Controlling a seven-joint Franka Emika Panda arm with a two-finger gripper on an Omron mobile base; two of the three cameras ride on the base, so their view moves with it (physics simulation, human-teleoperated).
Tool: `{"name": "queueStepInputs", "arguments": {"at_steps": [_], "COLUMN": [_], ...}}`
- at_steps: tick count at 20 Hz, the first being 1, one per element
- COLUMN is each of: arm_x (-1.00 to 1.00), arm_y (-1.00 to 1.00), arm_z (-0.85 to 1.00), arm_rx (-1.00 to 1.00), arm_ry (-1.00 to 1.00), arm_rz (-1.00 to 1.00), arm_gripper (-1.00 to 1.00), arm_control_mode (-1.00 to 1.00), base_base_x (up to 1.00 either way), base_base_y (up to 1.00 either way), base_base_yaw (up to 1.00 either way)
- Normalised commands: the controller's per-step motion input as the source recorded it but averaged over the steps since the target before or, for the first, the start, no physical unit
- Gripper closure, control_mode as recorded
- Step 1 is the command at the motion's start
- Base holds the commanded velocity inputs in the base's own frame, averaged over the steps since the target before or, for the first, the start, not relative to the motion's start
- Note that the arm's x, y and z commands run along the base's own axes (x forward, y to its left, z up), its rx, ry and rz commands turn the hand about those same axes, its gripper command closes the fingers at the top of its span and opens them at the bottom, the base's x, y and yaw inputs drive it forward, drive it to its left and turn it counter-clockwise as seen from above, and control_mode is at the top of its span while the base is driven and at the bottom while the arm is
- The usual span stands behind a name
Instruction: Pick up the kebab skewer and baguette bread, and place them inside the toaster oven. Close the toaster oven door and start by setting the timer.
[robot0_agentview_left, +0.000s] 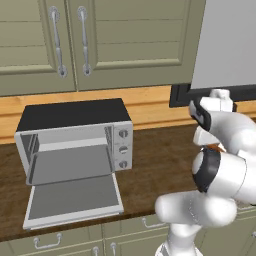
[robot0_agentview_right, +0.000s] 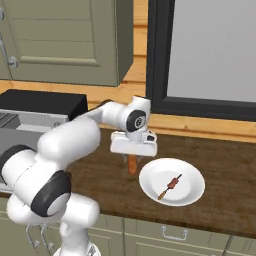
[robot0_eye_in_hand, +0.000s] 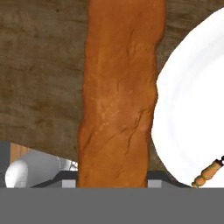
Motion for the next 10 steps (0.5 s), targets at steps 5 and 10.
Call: {"name": "queueStepInputs", "arguments": {"at_steps": [5,10], "arm_x": [-0.67,-0.54], "arm_y": [0.72,0.79], "arm_z": [0.81,0.72], "arm_rx": [-0.05,-0.07], "arm_ry": [0.13,0.10], "arm_rz": [0.15,0.21], "arm_gripper": [1.00,1.00], "arm_control_mode": [-1.00,-1.00], "base_base_x": [0.00,0.00], "base_base_y": [0.00,0.00], "base_base_yaw": [0.00,0.00]}}
